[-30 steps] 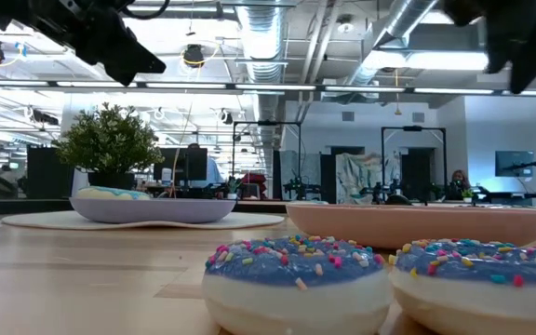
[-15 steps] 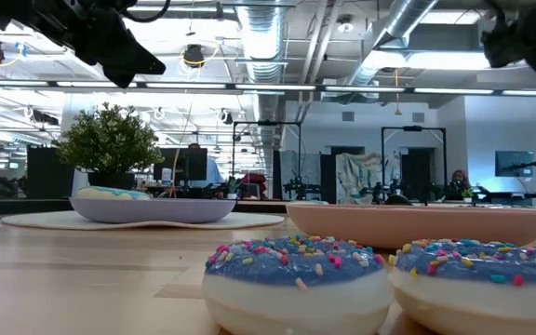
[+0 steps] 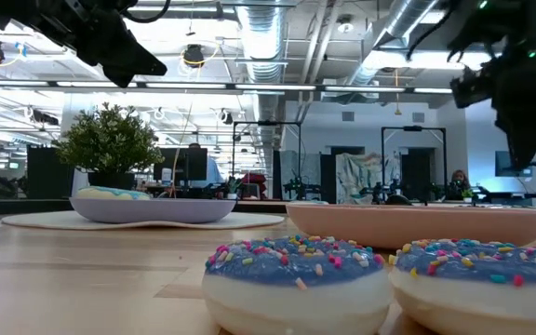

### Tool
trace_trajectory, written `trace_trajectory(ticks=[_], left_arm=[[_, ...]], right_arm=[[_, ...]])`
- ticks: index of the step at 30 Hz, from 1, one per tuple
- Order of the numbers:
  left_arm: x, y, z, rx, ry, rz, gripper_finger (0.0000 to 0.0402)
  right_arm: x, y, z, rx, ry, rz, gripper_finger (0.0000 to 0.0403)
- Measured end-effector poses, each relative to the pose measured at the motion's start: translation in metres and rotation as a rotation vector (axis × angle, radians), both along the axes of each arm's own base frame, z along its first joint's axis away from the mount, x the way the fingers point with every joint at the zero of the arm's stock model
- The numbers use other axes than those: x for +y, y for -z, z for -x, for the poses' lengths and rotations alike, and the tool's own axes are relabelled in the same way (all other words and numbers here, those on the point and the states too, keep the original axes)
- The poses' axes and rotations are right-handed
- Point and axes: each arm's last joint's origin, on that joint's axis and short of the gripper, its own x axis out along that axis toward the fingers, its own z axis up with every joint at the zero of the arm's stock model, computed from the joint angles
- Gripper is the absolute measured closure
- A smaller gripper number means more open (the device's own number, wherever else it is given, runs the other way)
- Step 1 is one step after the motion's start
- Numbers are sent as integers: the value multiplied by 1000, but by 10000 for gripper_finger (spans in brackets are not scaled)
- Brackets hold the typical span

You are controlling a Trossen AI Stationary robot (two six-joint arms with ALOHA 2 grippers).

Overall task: Pick & Place donuts
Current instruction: Put the big light green donut on the purple plate

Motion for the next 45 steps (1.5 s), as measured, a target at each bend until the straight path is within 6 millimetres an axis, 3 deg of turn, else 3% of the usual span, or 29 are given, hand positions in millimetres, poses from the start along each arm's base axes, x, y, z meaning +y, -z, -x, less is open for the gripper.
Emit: trace_trajectory(ticks=[16, 26, 45], left_arm=[[1, 2, 1, 21, -39, -19, 401], [1, 2, 1, 29, -40, -21, 401], [2, 4, 2, 44, -40, -24, 401]], right_arm=[[-19, 28, -25, 119, -93, -45, 161], [-26, 46, -18, 138, -34, -79, 161], [-26, 52, -16, 123, -22, -105, 161]])
